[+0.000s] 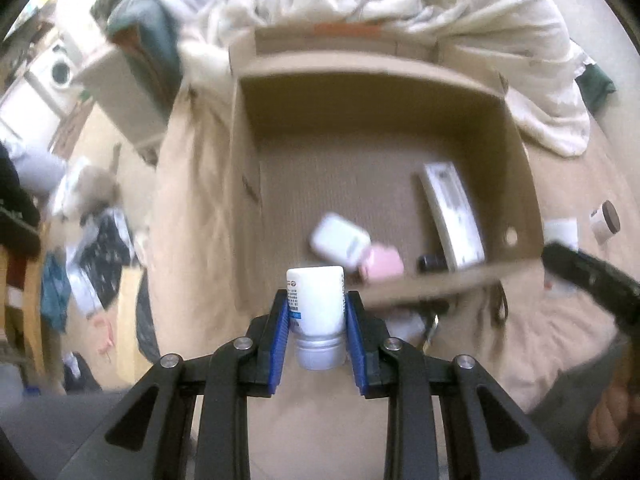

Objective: Organize rigid objects
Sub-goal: 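Lift both bottles and carry them over the box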

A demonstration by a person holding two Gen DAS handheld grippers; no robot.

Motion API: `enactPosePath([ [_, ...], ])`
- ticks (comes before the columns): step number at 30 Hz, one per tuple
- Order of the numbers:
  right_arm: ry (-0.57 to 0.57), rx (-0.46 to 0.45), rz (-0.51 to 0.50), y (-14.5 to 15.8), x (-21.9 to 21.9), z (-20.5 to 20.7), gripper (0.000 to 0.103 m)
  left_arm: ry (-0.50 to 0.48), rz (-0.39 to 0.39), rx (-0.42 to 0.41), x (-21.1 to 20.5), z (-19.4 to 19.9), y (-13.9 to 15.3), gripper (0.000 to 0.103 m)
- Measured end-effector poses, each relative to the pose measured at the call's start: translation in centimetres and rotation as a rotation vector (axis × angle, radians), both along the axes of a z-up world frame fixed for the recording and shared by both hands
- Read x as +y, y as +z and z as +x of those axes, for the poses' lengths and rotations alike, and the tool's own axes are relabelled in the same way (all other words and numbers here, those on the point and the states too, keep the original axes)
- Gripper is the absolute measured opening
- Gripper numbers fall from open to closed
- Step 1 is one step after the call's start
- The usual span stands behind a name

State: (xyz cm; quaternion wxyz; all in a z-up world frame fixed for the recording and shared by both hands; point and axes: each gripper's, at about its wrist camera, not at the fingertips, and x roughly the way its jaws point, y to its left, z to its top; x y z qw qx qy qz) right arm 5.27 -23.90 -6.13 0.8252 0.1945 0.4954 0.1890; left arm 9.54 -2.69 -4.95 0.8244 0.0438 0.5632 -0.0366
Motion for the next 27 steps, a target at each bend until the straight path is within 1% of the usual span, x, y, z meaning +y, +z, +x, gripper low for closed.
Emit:
enactPosePath([
  [2, 0.0, 0.006, -0.006, -0.2, 0.1, 0.8, 0.029, -0.011, 0.009, -0.016, -0.3, 0.8, 0.5, 0.025],
  [4, 0.003, 0.007, -0.024, -0.3, 0.5, 1.8, 0.029, -0.019, 0.012, -0.016, -0.6, 2.1, 0.3, 0.025],
  [7, 0.019, -0.002, -0.058, -0.6, 1.4, 3.7, 0.028, -0.037, 0.032, -0.022, -1.3, 3.5, -0.7, 0.025],
  [9, 0.027, -0.004, -0.077, -0.9, 1.9, 4.8, 0.028, -0.052, 0.067, -0.038, -1.6, 4.5, -1.3, 0.025],
  [13, 0.025, 0.022, -0.084, -2.4, 2.5, 6.7, 0.028, -0.083, 0.089, -0.054, -1.6, 5.3, -3.3, 0.025],
  [14, 0.022, 0.035, -0.079, -3.0, 2.7, 7.0, 0.028, -0.09, 0.089, -0.04, -1.5, 5.5, -3.9, 0.025],
  [17, 0.029, 0.061, -0.08, -4.0, 3.2, 7.1, 0.028, -0.097, 0.049, 0.01, -1.3, 6.0, -5.0, 0.025],
  [20, 0.048, 0.066, -0.085, -4.5, 3.5, 7.0, 0.029, -0.099, 0.051, 0.014, -1.4, 6.3, -5.4, 0.025],
  [23, 0.054, 0.076, -0.089, -5.0, 3.6, 7.2, 0.029, -0.08, 0.029, 0.036, -1.5, 6.6, -5.9, 0.025],
  [27, 0.057, 0.084, -0.096, -5.2, 3.8, 7.4, 0.028, -0.083, 0.059, 0.047, -1.7, 6.5, -6.6, 0.025],
])
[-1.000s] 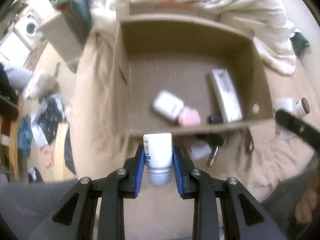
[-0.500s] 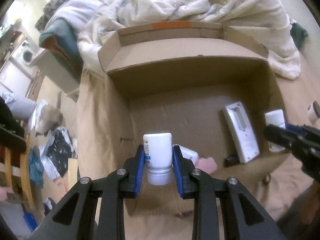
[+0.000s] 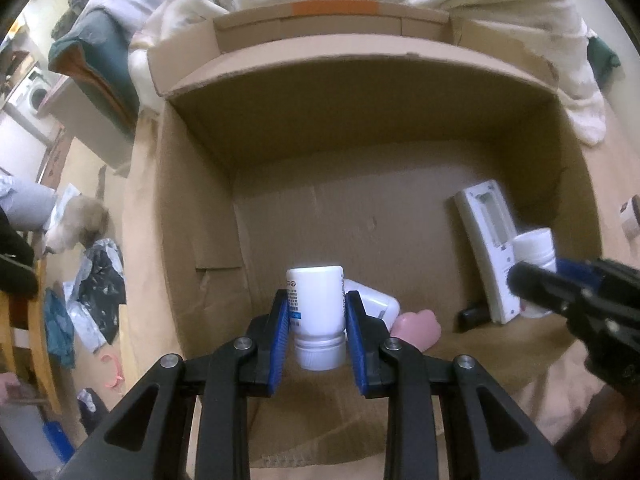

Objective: Organize rigid objects
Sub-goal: 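Lift both bottles and carry them over the box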

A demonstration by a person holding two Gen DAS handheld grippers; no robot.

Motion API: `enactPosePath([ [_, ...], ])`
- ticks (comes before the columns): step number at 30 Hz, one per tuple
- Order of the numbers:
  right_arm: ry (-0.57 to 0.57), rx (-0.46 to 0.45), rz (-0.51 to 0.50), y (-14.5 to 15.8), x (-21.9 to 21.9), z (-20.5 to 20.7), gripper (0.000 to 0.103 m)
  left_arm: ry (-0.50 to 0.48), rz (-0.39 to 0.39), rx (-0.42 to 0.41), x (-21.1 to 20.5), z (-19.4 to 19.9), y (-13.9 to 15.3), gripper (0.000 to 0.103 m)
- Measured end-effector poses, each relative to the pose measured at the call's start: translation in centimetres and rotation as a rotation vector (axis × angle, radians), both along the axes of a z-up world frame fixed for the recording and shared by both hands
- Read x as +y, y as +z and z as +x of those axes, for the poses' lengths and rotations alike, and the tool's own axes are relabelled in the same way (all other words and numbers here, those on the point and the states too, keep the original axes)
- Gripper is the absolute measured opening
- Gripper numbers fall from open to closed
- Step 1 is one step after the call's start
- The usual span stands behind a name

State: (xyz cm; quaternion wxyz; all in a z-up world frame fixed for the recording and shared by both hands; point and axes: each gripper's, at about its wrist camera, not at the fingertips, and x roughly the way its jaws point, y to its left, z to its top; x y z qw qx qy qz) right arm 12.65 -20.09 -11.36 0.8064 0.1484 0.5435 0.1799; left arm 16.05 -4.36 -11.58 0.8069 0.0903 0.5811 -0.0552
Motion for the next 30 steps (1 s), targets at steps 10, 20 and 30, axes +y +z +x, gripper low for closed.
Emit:
enactPosePath([
  [10, 0.007, 0.028, -0.011, -0.6, 0.5, 0.3, 0.028, -0.008, 0.007, 0.009, -0.2, 0.0, -0.5, 0.025],
  [20, 0.009, 0.039, -0.022, -0.8, 0.9, 0.6, 0.029, -0.018, 0.008, 0.019, -0.6, 0.0, -0.9, 0.025],
  [30, 0.024, 0.071, -0.036, -1.7, 1.6, 0.9, 0.029, -0.019, 0.009, 0.025, -0.5, 0.2, -0.9, 0.025],
])
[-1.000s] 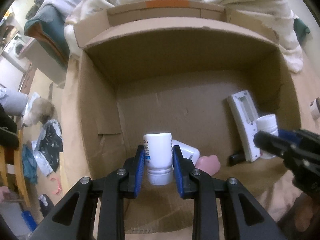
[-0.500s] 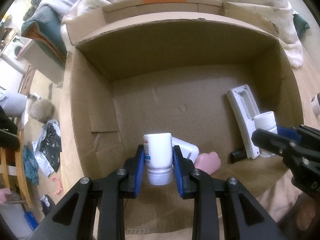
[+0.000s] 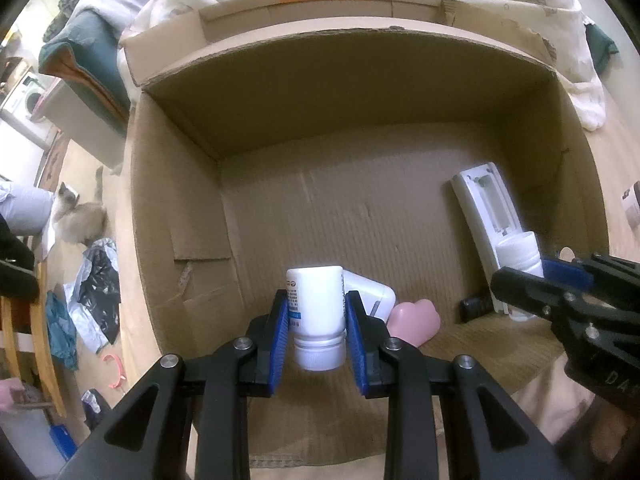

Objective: Organize rigid objects
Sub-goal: 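Lower both bottles into the box and open both tools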

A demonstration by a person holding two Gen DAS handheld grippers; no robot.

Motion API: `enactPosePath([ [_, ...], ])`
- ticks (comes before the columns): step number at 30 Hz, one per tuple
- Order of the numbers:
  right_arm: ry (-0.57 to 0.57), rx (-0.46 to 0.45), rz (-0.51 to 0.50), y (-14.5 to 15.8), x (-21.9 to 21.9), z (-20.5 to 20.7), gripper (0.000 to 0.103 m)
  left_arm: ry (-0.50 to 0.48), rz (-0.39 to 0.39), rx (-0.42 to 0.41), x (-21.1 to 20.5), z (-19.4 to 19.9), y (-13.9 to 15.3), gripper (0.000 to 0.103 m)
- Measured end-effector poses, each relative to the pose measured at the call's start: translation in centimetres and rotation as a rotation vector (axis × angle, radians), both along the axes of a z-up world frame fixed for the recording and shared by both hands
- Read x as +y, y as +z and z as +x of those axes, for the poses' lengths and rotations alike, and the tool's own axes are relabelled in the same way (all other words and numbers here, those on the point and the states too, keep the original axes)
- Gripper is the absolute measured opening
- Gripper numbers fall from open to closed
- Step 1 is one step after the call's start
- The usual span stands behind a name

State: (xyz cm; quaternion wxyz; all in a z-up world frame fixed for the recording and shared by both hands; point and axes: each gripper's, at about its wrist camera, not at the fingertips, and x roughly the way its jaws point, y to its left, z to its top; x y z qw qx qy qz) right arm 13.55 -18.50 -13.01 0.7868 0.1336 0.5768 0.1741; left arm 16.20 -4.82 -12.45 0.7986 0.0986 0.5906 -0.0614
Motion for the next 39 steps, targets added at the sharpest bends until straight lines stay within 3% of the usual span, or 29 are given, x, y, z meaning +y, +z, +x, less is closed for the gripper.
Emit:
enactPosePath([
  [12, -0.02, 0.006, 0.013, -0.3, -0.1, 0.3, 0.029, 0.0, -0.014, 0.013, 0.3, 0.3, 0.0, 0.027],
  [14, -0.022, -0.01, 0.017, 0.1, -0.2, 0.3, 0.032, 0.003, -0.019, 0.009, 0.4, 0.2, 0.2, 0.035],
  [16, -0.022, -0.031, 0.018, 0.6, -0.4, 0.2, 0.034, 0.008, -0.019, -0.012, 0.4, 0.1, 0.5, 0.061],
  [17, -0.022, -0.036, 0.018, 0.8, -0.4, 0.2, 0.034, 0.008, -0.02, -0.029, 0.4, 0.0, 0.8, 0.064],
  [18, -0.023, -0.041, 0.02, 0.9, -0.5, 0.1, 0.036, 0.007, -0.016, -0.046, 0.3, -0.1, 1.0, 0.064],
  [21, -0.038, -0.064, 0.041, 1.5, -0.9, -0.1, 0.072, 0.009, -0.004, -0.07, 0.4, -0.3, 1.5, 0.064],
  [25, -0.08, -0.082, 0.056, 2.2, -1.9, -0.1, 0.092, 0.021, -0.018, -0.071, 0.7, -0.5, 1.6, 0.064],
  [39, -0.159, -0.145, 0.062, 3.5, -3.5, -0.8, 0.101, 0.012, -0.027, -0.114, 0.8, -1.6, 3.1, 0.064],
])
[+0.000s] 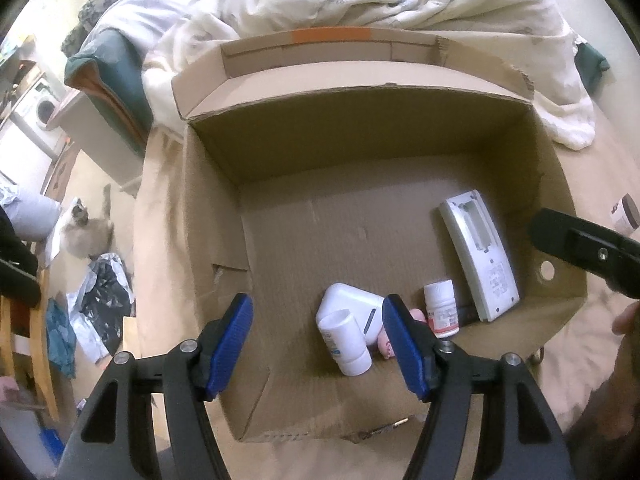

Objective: Organize rigid objects
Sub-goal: 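Lower both bottles into the box and open both tools, then withdraw both tools from the box toward the hair clip and battery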

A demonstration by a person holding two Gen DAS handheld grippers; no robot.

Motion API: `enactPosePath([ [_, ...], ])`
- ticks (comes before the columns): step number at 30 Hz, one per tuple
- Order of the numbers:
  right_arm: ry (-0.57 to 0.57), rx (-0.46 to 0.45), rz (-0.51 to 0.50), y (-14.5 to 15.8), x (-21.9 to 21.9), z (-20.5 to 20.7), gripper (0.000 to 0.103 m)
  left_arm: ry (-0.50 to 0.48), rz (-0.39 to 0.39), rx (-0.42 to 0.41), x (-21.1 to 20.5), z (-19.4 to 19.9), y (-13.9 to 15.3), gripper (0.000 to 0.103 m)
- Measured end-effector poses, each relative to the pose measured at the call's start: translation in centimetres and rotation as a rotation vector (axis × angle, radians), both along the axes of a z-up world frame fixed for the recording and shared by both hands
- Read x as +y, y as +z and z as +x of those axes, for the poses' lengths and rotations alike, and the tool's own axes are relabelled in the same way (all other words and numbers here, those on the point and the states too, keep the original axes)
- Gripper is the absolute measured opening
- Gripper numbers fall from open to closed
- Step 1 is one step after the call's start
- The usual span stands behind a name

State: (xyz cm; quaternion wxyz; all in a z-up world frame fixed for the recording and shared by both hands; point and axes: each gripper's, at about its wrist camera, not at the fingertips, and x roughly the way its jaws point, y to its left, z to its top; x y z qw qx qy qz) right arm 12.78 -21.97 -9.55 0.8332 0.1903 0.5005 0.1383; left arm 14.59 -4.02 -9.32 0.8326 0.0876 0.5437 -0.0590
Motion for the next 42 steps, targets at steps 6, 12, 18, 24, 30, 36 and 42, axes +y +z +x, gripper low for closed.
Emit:
enactPosePath([
  [6, -0.029, -0.015, 0.003, 0.8, -1.0, -1.1, 0.101, 0.023, -0.017, 0.017, 0.7, -0.5, 1.6, 0.064],
  [12, -0.032, -0.043, -0.003, 2.1, -1.4, -2.4, 0.101, 0.048, -0.032, 0.011, 1.8, -2.2, 3.0, 0.064],
  [18, -0.013, -0.072, -0.013, 3.1, -1.1, -4.5, 0.101, 0.076, -0.049, 0.011, 3.0, -4.3, 3.4, 0.064],
  [24, 0.002, -0.063, -0.018, 3.0, -0.3, -6.9, 0.101, 0.11, -0.093, 0.012, 3.7, -5.6, 3.0, 0.064],
  [30, -0.02, -0.032, -0.013, 2.4, -0.5, -8.6, 0.101, 0.127, -0.048, 0.011, 3.9, -6.6, 1.5, 0.064],
  [36, -0.02, 0.027, -0.027, 0.8, 0.4, -8.6, 0.101, 0.191, -0.13, 0.067, 5.8, -6.1, 0.3, 0.064],
  [42, -0.013, 0.056, -0.02, -0.1, 1.0, -8.2, 0.101, 0.213, -0.125, 0.054, 6.4, -6.3, 0.6, 0.064],
])
